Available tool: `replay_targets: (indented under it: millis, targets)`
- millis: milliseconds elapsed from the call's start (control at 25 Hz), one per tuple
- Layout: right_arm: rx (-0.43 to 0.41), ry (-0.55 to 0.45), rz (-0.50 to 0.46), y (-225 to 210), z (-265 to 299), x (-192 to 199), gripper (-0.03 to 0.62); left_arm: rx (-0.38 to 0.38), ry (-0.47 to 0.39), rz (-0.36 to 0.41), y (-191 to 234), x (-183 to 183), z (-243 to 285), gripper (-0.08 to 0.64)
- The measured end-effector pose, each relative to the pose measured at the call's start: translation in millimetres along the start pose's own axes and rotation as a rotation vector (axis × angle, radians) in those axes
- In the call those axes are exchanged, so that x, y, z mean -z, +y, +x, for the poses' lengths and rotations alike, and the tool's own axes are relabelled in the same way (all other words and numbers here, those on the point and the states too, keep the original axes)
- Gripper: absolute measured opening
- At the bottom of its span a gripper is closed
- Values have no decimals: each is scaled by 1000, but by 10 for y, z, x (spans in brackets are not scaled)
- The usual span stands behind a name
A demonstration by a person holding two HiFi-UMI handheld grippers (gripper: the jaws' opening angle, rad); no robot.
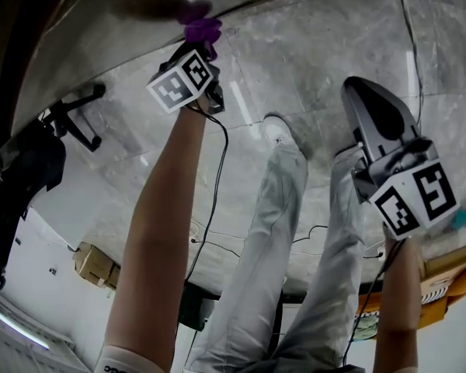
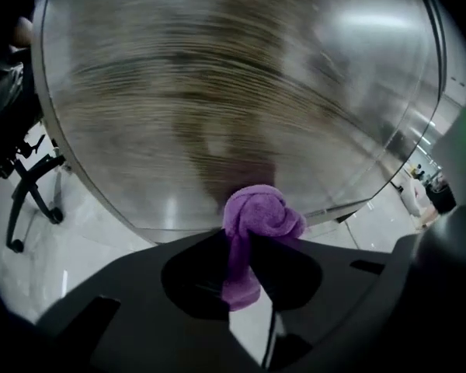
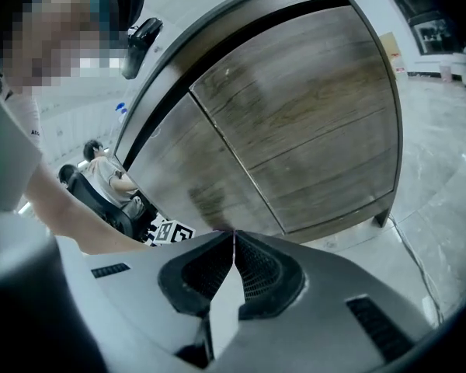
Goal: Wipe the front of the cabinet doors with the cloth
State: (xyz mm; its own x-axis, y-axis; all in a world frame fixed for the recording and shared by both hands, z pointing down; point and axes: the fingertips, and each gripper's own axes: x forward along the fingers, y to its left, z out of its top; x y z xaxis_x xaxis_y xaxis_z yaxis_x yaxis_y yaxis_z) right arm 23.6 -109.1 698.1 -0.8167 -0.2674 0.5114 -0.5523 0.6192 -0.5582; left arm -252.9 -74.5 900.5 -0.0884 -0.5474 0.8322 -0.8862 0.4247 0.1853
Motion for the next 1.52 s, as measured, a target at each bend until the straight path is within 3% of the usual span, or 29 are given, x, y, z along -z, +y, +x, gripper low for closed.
replay_targets:
  millis: [80, 360, 520, 600, 680, 800, 920, 1200, 1520]
  targets:
    - [-15, 11, -6, 80, 22, -7, 29, -55, -1, -2, 255, 12, -82, 78]
    - [-58, 135, -119, 414, 183, -69, 29, -225, -21, -127, 1317, 28, -498, 78]
    - [-62, 121, -148, 461, 291, -310, 29, -284, -74, -181, 1675, -76, -780, 78]
    - [-68, 90, -142, 511, 305, -433, 29, -284, -102, -154, 1701, -110, -957, 77]
    - [-76, 58, -130, 552, 295, -535, 29, -255, -122, -78, 1577, -141, -1127, 77]
    - [-91, 27, -127, 533, 230, -657, 29, -173, -169, 17, 1124, -224, -1331, 77]
    - [-96, 20, -131, 402, 104, -695, 29, -100, -206, 59, 527, -278, -1444, 77]
    - [-97, 23, -114, -61, -302, -878, 29, 101, -292, 34, -1240, -451, -1652, 77]
    - [-72, 29, -145, -996, -1062, -1313, 29, 234, -405, -32, -3264, -803, -1854, 77]
